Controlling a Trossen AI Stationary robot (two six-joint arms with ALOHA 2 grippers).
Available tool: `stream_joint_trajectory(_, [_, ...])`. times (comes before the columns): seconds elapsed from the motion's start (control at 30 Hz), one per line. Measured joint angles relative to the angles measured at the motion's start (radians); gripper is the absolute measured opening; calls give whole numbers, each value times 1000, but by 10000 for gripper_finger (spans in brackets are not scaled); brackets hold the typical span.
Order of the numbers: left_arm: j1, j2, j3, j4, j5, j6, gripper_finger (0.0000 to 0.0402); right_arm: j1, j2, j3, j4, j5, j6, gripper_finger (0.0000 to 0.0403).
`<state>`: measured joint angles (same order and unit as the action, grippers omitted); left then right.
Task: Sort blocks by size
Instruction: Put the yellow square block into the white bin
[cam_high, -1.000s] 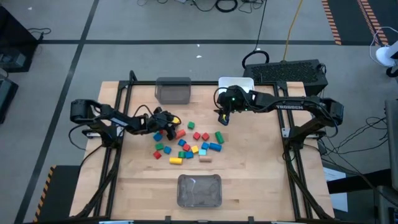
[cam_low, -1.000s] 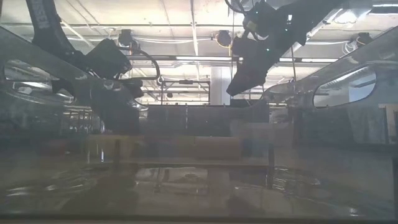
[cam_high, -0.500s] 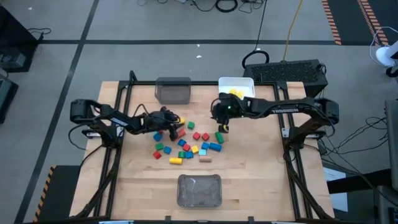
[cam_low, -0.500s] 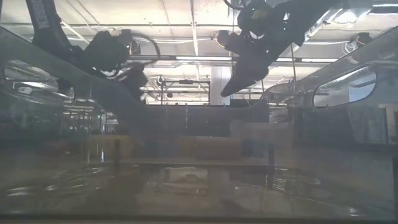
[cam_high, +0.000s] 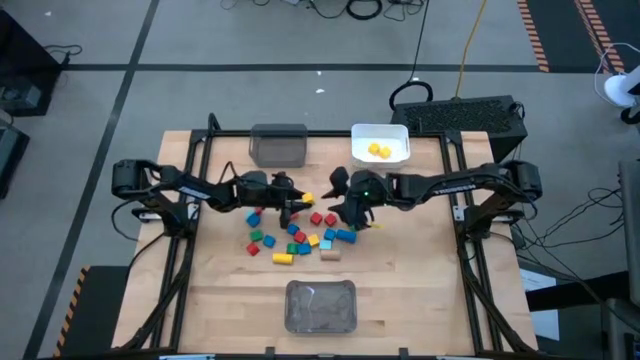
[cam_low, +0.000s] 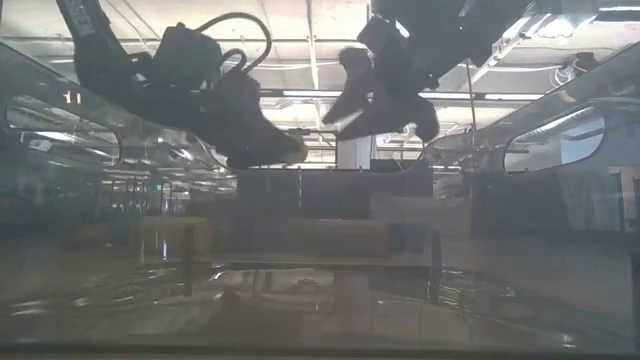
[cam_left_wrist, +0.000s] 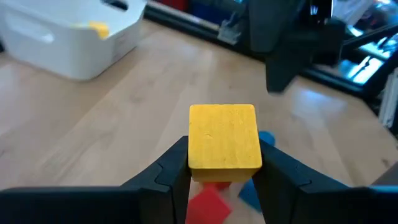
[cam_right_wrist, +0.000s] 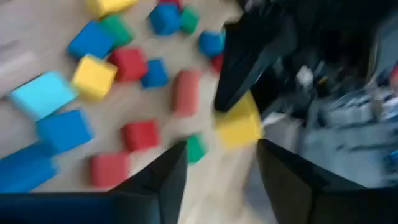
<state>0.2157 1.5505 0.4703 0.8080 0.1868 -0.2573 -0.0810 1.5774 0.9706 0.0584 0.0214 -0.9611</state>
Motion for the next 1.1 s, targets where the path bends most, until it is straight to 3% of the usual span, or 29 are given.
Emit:
stream_joint_trajectory(0.23, [-2, 0, 33, -5, 48, -2, 150, 13, 26, 1, 93, 6, -32, 267])
stream_joint_trajectory(0.43, [-10, 0, 56, -3, 72, -3, 153, 11, 83, -1, 149, 19, -44, 282])
stream_joint_trajectory(0.7, [-20, 0, 56, 3, 73, -24, 155, 14, 93, 1, 180, 39, -71, 248])
stream_joint_trajectory(1.1, [-20, 0, 56, 5, 73, -25, 156, 18, 90, 1, 186, 25, -69, 166])
